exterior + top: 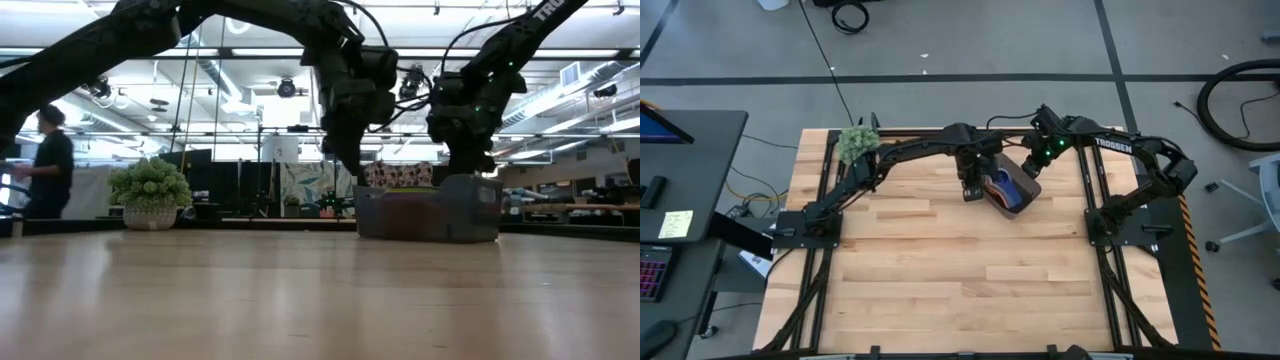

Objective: Nest measuring cups in basket
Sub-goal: Move the black bin to the top right of the table

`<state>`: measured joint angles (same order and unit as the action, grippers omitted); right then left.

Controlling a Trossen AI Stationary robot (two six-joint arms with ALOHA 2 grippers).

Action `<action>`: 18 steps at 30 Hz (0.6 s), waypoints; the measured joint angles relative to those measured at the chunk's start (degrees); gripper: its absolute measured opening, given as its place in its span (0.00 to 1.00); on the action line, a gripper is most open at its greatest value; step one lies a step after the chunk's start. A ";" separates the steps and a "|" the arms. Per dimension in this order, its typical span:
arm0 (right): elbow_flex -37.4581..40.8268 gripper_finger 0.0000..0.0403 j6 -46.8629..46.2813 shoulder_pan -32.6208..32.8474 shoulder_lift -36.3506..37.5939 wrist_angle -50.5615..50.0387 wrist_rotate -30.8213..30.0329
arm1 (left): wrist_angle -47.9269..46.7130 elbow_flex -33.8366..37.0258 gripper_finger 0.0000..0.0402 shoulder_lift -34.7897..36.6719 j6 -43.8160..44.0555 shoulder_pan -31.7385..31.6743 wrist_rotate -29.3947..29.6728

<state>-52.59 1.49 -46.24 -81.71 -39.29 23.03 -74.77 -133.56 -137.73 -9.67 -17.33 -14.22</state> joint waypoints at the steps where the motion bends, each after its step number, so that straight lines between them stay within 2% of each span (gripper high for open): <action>1: -0.65 0.04 0.60 0.00 -0.06 -0.15 -0.14 | -0.75 0.00 0.01 0.00 0.08 -0.19 0.00; 12: -9.83 0.02 3.68 -0.02 0.06 -6.71 -11.03 | -0.18 0.32 0.01 -2.11 2.64 -0.30 -1.38; 18: -15.47 0.02 5.56 -1.00 0.13 -12.95 -14.15 | 4.89 5.17 0.01 -3.82 3.32 0.33 -0.89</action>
<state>-68.06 7.04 -47.24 -81.58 -52.24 8.88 -69.88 -128.39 -141.56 -6.36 -17.00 -15.11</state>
